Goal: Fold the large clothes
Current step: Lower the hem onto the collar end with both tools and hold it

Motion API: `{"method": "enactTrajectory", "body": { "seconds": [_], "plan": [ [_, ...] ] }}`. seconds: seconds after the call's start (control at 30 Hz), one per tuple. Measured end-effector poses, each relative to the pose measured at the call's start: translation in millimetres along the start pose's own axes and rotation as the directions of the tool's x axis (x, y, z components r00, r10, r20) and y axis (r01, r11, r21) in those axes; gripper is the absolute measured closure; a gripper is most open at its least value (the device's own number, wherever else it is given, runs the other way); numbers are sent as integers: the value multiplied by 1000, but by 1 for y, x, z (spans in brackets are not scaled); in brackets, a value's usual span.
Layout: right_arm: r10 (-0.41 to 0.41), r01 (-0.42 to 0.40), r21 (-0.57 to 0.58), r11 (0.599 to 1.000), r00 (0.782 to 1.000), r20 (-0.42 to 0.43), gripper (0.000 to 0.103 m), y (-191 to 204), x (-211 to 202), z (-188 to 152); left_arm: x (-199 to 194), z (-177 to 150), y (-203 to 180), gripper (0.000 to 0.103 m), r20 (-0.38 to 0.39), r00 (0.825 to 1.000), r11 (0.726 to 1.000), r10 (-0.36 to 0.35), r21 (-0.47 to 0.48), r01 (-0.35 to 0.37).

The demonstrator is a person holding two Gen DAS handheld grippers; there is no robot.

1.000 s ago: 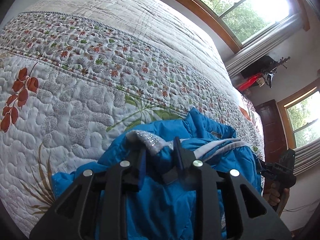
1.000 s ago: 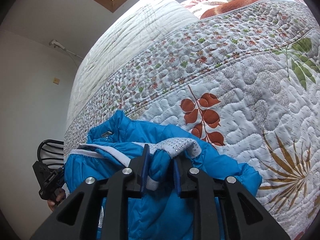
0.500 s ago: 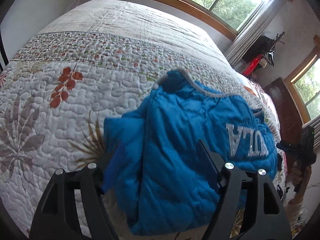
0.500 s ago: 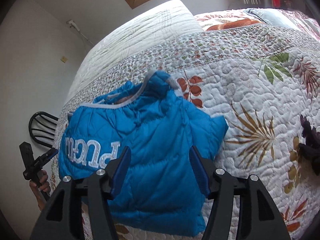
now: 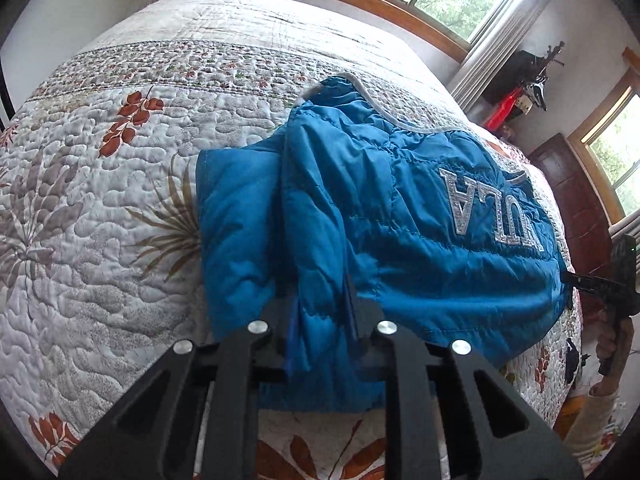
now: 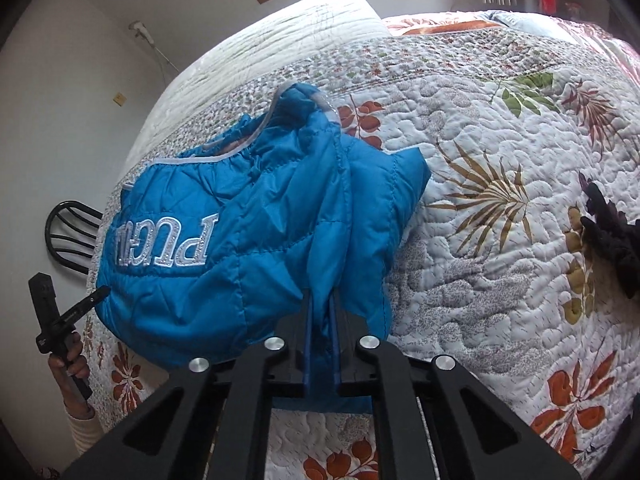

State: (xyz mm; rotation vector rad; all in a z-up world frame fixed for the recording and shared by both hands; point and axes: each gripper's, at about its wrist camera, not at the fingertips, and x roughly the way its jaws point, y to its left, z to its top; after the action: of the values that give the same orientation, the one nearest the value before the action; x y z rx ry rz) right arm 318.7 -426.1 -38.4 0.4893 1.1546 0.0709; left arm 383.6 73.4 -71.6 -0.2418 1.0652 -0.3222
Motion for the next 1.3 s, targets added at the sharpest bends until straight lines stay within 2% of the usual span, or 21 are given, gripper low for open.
{"method": "enactTrajectory", "body": {
  "seconds": [0.13,0.47,0.63,0.8,0.93,1.3],
  "plan": [
    [2,-1,18,1000,1000,-20,97,-10,11,-3,2,-7,6,85,5,1000,1000,-18,-4,18],
    [-53,53,10,999,998,-32,95,-10,39,-6,17,-13,8,80,6,1000,1000,-3,5,3],
    [-104,104,-8,995,994,-32,95,-2,38,-6,17,-10,0,78,3,999,999,43,27,-43],
    [-129,129,-14,992,991,-17,95,1,44,-10,18,-13,-1,78,17,998,998,57,41,-58],
    [-170,170,-29,985,985,4,94,8,47,-13,17,-17,-8,77,44,993,991,106,73,-109],
    [-139,139,-2,990,990,9,94,2,36,-12,8,-21,-15,72,72,984,982,164,84,-170]
  ]
}}
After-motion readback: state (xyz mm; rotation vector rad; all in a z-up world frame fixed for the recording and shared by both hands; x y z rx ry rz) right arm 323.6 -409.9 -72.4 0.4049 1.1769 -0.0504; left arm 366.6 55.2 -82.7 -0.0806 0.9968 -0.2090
